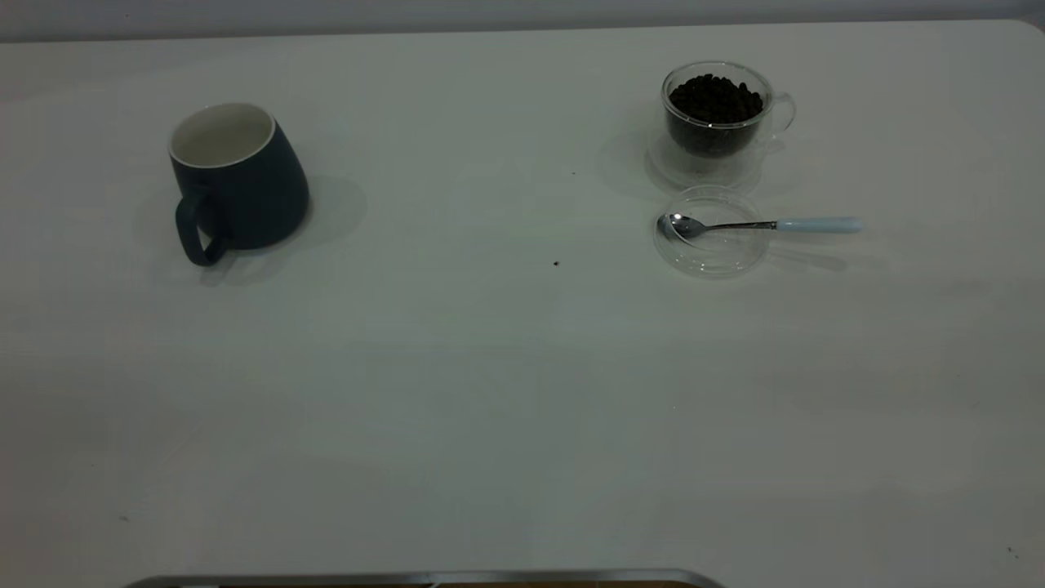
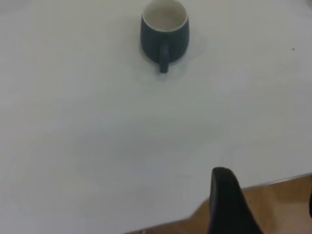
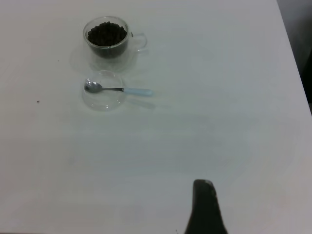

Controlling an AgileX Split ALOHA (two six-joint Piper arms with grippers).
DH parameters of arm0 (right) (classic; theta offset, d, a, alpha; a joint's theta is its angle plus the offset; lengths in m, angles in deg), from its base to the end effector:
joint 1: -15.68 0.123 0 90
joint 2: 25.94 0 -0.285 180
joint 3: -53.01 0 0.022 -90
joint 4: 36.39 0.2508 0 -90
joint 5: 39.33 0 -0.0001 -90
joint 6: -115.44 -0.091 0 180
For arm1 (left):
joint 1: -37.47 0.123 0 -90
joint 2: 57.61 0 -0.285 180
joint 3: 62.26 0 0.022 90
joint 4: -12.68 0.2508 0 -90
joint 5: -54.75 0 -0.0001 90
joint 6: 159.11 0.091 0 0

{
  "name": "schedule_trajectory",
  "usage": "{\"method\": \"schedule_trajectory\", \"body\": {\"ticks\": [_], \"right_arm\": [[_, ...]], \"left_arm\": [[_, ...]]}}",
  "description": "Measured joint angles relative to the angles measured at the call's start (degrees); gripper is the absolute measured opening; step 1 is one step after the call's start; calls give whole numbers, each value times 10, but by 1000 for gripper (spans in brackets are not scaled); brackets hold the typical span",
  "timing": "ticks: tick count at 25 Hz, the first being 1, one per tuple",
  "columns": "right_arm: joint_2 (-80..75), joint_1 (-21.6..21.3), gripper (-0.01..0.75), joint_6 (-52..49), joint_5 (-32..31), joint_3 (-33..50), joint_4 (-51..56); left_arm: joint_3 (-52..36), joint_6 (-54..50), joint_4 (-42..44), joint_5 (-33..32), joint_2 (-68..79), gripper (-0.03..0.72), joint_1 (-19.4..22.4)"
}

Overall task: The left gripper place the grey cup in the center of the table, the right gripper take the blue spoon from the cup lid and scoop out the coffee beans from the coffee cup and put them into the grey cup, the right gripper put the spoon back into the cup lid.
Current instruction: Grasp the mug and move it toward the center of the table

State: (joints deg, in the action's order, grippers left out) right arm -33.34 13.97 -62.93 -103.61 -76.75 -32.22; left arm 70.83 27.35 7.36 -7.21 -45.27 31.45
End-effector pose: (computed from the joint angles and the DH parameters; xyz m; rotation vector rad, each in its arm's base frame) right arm -0.0053 0.0061 0.2645 -0.0036 2.1260 0.0539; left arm 0.0027 -0.0078 0.2841 0.2324 2.1008 -0.1081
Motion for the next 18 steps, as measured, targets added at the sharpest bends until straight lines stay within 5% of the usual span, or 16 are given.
{"method": "schedule_trajectory", "body": {"ticks": [18], "right_arm": [[0, 0, 588, 0, 0, 0, 0]], "left_arm": [[212, 14, 166, 44, 560, 466, 0]]}}
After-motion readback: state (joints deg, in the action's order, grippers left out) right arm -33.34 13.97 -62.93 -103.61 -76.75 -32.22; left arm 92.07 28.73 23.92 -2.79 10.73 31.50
